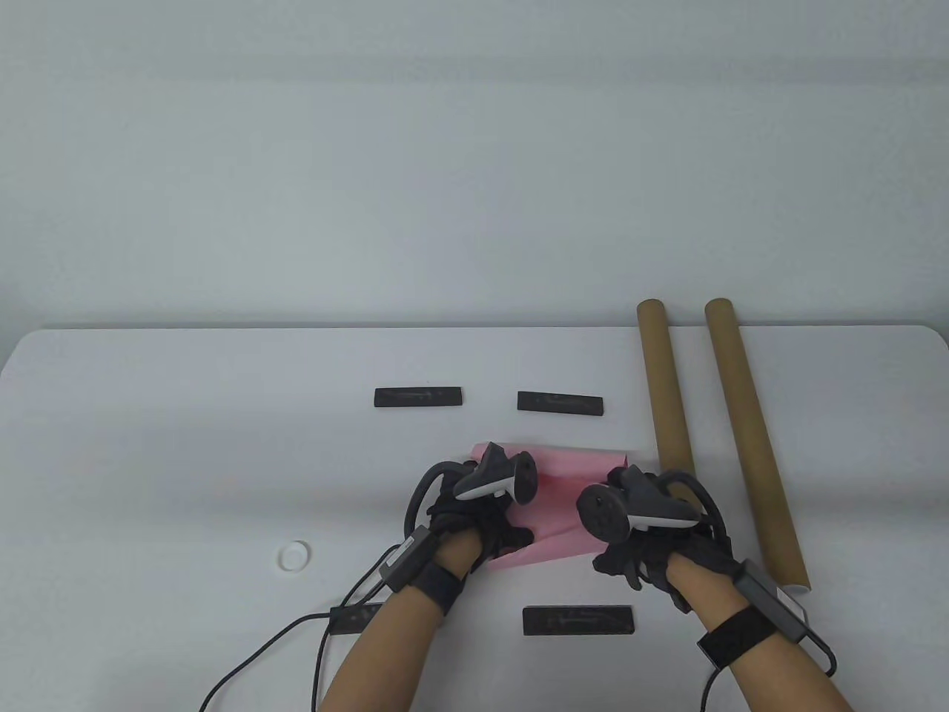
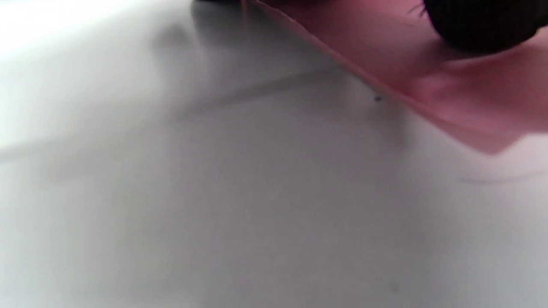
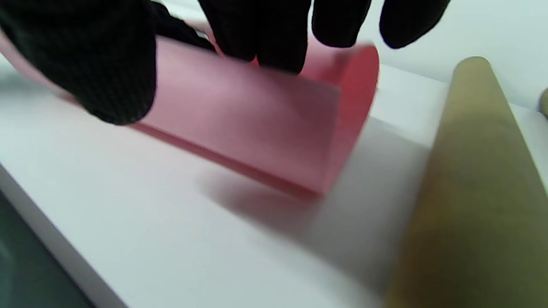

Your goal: Roll up papers and store in mailing tubes

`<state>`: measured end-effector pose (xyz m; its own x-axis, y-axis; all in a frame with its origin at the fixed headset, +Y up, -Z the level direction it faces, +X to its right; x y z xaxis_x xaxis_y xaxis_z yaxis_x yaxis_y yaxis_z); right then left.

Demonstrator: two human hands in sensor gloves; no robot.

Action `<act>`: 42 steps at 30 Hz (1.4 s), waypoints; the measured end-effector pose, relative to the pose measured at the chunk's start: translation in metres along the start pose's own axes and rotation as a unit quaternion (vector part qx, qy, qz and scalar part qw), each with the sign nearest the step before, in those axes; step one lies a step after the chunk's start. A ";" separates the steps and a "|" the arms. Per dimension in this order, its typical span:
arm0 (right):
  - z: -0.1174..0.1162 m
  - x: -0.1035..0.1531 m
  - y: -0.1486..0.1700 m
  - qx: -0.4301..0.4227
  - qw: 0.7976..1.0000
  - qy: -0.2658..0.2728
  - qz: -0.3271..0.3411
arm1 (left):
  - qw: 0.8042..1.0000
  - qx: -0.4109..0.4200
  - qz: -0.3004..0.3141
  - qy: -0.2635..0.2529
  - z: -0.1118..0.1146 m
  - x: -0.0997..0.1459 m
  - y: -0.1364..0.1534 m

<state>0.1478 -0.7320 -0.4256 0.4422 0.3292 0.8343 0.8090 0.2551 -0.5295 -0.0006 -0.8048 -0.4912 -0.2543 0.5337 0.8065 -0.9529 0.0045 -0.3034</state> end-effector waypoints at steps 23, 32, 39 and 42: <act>0.022 0.060 -0.028 -0.074 0.983 0.157 -0.063 | 0.960 0.132 0.176 -0.175 -0.059 0.133 -0.001; 0.040 0.076 -0.042 -0.147 0.972 0.184 -0.021 | 0.943 -0.114 0.149 -0.275 -0.028 0.198 -0.026; 0.037 0.080 -0.050 -0.204 0.963 0.175 0.011 | 0.922 -0.087 0.149 -0.345 -0.023 0.211 -0.010; 0.043 0.087 -0.063 -0.108 0.966 0.234 0.015 | 0.933 -0.039 0.146 -0.327 -0.017 0.204 0.005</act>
<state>0.1188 -0.6804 -0.3267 0.5527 -0.1259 0.8238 0.8325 0.0389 -0.5526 -0.0542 -0.6816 -0.3368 -0.5714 -0.1073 0.8136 -0.8192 0.0153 -0.5733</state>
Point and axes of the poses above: the tracker on the back of each hand, its own y axis roughly to the little-finger side, its own x axis roughly from the fingertips to the wrist, z = x × y, the point moved 5 cm from there along -x, roughly from the wrist to the fingertips, and after that the axes turned 5 degrees about x, right-handed, at the moved point
